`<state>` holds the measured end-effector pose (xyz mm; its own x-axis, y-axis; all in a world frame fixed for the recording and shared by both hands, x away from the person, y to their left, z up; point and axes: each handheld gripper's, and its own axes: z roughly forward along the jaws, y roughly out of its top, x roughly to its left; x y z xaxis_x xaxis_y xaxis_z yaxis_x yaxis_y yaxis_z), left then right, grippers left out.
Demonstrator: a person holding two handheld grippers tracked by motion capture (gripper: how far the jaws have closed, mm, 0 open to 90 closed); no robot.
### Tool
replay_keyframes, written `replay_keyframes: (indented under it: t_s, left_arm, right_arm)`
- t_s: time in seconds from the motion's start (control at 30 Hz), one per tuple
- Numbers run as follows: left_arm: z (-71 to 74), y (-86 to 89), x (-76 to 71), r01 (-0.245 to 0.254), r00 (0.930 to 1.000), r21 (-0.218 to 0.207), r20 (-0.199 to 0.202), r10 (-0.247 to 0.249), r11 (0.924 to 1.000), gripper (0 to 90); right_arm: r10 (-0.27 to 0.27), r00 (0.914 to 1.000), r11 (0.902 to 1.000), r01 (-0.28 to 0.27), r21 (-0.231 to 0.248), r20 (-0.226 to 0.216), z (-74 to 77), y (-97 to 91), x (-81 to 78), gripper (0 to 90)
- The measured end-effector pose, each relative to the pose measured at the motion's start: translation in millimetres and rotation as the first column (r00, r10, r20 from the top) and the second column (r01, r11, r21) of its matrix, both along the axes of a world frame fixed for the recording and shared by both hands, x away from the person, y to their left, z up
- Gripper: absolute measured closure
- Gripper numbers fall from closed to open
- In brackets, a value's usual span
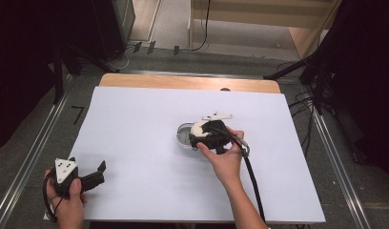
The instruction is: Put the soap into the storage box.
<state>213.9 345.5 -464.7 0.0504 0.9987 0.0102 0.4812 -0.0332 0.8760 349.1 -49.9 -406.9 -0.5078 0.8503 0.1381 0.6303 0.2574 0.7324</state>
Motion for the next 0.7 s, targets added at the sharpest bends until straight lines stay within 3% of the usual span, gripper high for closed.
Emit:
replay_keyframes:
  t_s: [0.7]
  left_arm:
    - [0.0, 0.2, 0.3, 0.002, 1.0, -0.002, -0.004, -0.002, 1.0, 0.4]
  right_arm:
    - [-0.01, 0.9983, 0.9998, 0.009, -0.017, -0.057, -18.0, 13.8, 10.9, 24.9]
